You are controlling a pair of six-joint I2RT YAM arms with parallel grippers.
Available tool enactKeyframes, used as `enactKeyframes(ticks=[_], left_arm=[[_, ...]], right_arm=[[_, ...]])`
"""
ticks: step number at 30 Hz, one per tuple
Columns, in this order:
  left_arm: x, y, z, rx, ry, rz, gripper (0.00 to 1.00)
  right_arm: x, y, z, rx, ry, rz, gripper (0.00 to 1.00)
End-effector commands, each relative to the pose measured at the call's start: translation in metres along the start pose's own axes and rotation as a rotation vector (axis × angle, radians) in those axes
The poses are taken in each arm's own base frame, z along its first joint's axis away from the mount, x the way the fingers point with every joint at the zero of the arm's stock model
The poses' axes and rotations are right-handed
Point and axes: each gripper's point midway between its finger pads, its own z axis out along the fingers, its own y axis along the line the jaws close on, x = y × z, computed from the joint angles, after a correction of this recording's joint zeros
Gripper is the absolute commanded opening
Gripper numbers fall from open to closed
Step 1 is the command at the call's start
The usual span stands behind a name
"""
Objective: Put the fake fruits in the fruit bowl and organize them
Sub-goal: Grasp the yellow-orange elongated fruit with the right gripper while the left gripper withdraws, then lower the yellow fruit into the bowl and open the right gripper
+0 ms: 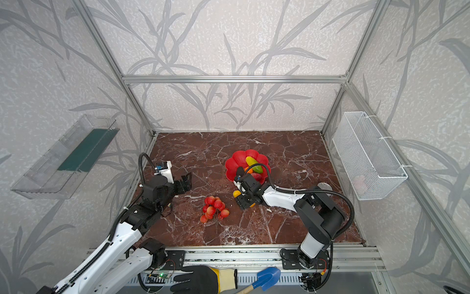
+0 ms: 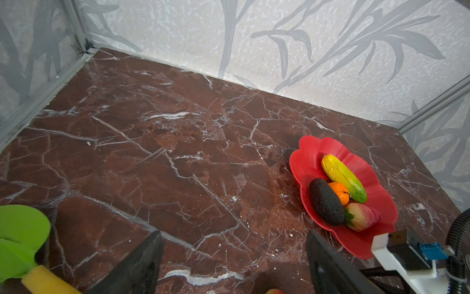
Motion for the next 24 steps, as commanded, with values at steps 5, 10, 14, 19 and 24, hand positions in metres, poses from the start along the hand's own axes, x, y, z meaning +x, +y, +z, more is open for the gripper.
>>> enactKeyframes(ticks=[5, 10, 14, 19, 24], left_arm=[[0.018, 0.017, -0.002, -0.056, 0.044, -0.037, 0.88], [0.009, 0.020, -0.007, -0.085, 0.039, -0.006, 0.88], [0.006, 0.018, -0.012, -0.077, 0.042, 0.005, 0.88], [0.010, 0.023, -0.023, -0.081, 0.054, -0.004, 0.87], [0.008, 0.026, -0.043, -0.075, 0.045, -0.037, 0.86]], right_arm=[[-0.017, 0.015, -0.011, -0.019, -0.053, -0.014, 0.37], [-0.050, 0.013, -0.055, -0.002, -0.207, -0.039, 0.31], [-0.085, 0.007, -0.089, 0.003, -0.325, -0.071, 0.31], [-0.115, -0.029, -0.081, 0.051, -0.339, -0.075, 0.32], [-0.138, -0.043, -0.052, 0.011, -0.302, -0.090, 0.33]])
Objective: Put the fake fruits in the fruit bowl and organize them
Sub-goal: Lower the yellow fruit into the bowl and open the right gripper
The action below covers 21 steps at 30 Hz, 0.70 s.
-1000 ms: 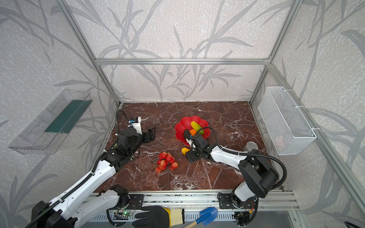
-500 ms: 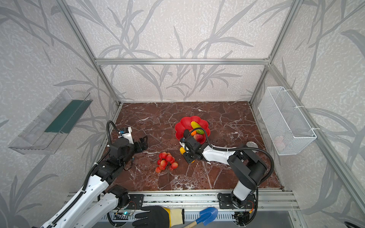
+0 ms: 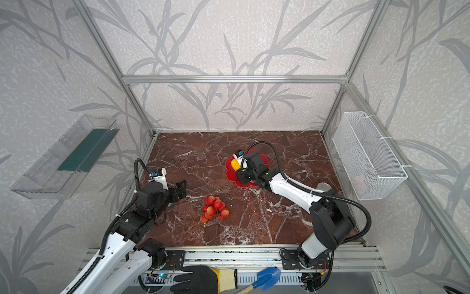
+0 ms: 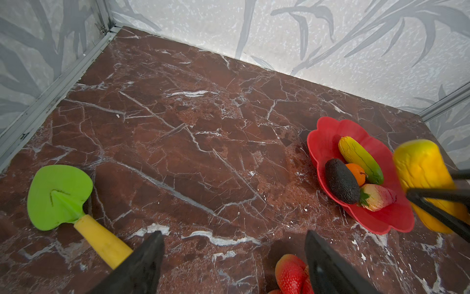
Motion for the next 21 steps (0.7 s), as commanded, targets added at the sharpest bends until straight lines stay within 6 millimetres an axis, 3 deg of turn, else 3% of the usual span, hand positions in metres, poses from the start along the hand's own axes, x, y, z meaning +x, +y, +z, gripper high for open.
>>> enactKeyframes(ticks=[1, 5, 11, 17, 21], left_arm=[[-0.004, 0.005, -0.016, -0.009, -0.004, -0.050, 0.86], [0.008, 0.002, -0.018, 0.019, 0.041, -0.083, 0.85], [0.021, -0.008, -0.014, 0.085, 0.088, -0.164, 0.81], [0.033, -0.020, -0.008, 0.141, 0.147, -0.232, 0.75], [0.051, -0.038, -0.002, 0.225, 0.234, -0.263, 0.69]], right_arm=[[0.006, 0.004, 0.024, -0.062, 0.050, -0.053, 0.33], [0.013, 0.008, 0.043, -0.096, 0.087, -0.074, 0.34], [0.032, 0.009, 0.053, -0.112, 0.143, -0.096, 0.37], [0.038, 0.001, 0.050, -0.066, 0.163, -0.090, 0.66], [0.016, -0.004, 0.035, -0.028, 0.090, -0.075, 0.74]])
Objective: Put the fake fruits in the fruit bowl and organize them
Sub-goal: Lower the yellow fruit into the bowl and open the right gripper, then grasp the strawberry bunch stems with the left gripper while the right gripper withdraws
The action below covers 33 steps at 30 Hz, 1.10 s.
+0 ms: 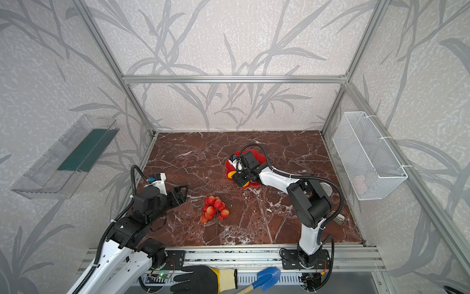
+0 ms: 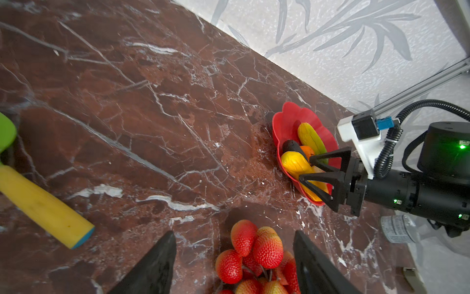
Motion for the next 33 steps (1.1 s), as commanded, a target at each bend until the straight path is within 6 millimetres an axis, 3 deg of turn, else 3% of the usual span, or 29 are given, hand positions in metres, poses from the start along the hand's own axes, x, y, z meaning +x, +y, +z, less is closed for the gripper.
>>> enactKeyframes(ticks=[1, 7, 10, 14, 21, 33], left_arm=[[0.023, -0.013, 0.008, 0.073, 0.106, -0.056, 0.68], [0.065, -0.019, 0.001, 0.041, 0.190, 0.046, 0.65], [0.093, -0.019, -0.002, 0.045, 0.235, 0.060, 0.64], [0.124, -0.023, -0.002, 0.067, 0.294, 0.081, 0.62], [0.154, -0.038, -0.002, 0.093, 0.348, 0.187, 0.63], [0.205, -0.049, 0.028, 0.074, 0.505, 0.243, 0.68]], right_arm=[[-0.023, -0.008, -0.027, 0.056, -0.077, 0.016, 0.76], [-0.051, -0.035, -0.097, 0.224, -0.294, 0.137, 0.91], [-0.051, -0.046, -0.132, 0.241, -0.398, 0.230, 0.97], [-0.039, -0.058, -0.155, 0.210, -0.457, 0.354, 1.00], [-0.016, -0.063, -0.157, 0.210, -0.439, 0.414, 0.99], [-0.011, -0.069, -0.166, 0.232, -0.456, 0.424, 0.99]])
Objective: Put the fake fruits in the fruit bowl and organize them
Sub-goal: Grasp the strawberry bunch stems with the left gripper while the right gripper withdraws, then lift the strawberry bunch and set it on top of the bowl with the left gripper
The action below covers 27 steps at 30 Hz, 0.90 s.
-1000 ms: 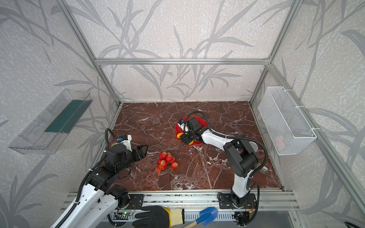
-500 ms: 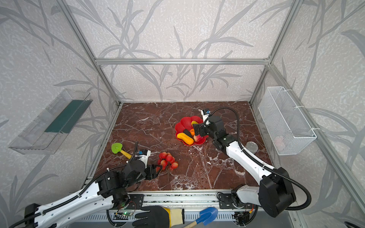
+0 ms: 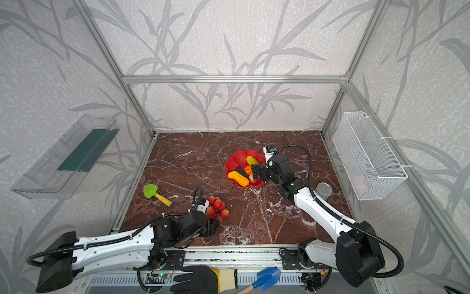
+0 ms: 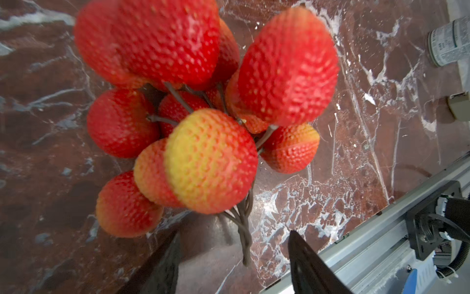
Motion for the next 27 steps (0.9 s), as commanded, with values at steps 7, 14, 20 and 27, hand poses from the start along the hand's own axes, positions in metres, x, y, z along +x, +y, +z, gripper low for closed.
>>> enactKeyframes(ticks=[7, 14, 20, 27], left_arm=[[0.007, -0.009, 0.028, -0.028, 0.049, 0.015, 0.64], [0.001, -0.008, 0.030, -0.021, 0.021, -0.003, 0.23], [-0.012, -0.003, 0.015, -0.032, -0.033, -0.016, 0.06], [-0.046, -0.004, -0.023, 0.000, -0.143, -0.016, 0.00]], right_arm=[[-0.005, -0.004, -0.006, -0.003, -0.026, 0.019, 0.99], [-0.006, -0.007, -0.011, -0.004, -0.037, 0.022, 0.99], [-0.002, -0.007, -0.007, -0.013, -0.035, 0.033, 0.99], [0.000, -0.007, -0.005, -0.021, -0.026, 0.043, 0.99]])
